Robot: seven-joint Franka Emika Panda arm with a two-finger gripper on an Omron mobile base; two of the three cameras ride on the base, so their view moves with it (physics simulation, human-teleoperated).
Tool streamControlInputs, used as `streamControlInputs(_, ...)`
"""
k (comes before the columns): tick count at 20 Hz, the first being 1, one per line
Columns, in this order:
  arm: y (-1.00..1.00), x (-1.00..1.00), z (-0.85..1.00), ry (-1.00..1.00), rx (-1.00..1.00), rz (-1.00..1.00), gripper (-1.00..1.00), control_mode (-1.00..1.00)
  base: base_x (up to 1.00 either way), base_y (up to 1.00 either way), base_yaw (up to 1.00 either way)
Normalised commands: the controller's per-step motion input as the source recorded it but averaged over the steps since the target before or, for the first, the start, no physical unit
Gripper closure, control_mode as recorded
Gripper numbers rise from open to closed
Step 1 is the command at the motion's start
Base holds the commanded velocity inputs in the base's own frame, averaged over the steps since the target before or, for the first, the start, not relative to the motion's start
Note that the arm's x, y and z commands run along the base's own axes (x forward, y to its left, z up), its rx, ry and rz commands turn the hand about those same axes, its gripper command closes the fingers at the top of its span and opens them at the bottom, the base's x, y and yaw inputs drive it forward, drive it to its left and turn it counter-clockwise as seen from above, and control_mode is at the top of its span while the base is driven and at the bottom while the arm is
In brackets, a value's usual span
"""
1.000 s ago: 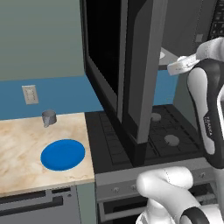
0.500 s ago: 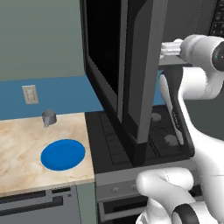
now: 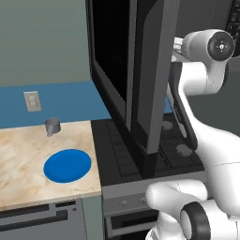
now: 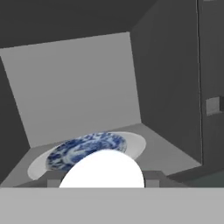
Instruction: Pick the egg from the counter and place it in the microwave.
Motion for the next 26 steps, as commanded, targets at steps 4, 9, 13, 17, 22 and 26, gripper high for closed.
streamControlInputs(4,-0.07,0.42,0.0,0.05,0.12,0.01,1.0,-1.0,0.0,0.0,0.0)
streamControlInputs(9,0.09,0.58,-0.24,0.07,0.03,0.04,1.0,-1.0,0.0,0.0,0.0)
streamControlInputs(13,0.28,0.91,-0.51,0.03,0.0,0.05,1.0,-1.0,0.0,0.0,0.0)
streamControlInputs(17,0.08,0.95,-0.36,0.08,0.0,0.07,1.0,-1.0,0.0,0.0,0.0)
streamControlInputs(22,0.0,0.66,0.0,0.19,0.0,0.08,1.0,-1.0,0.0,0.0,0.0)
streamControlInputs(26,0.0,0.35,0.0,0.24,-0.02,0.08,1.0,-1.0,0.0,0.0,0.0)
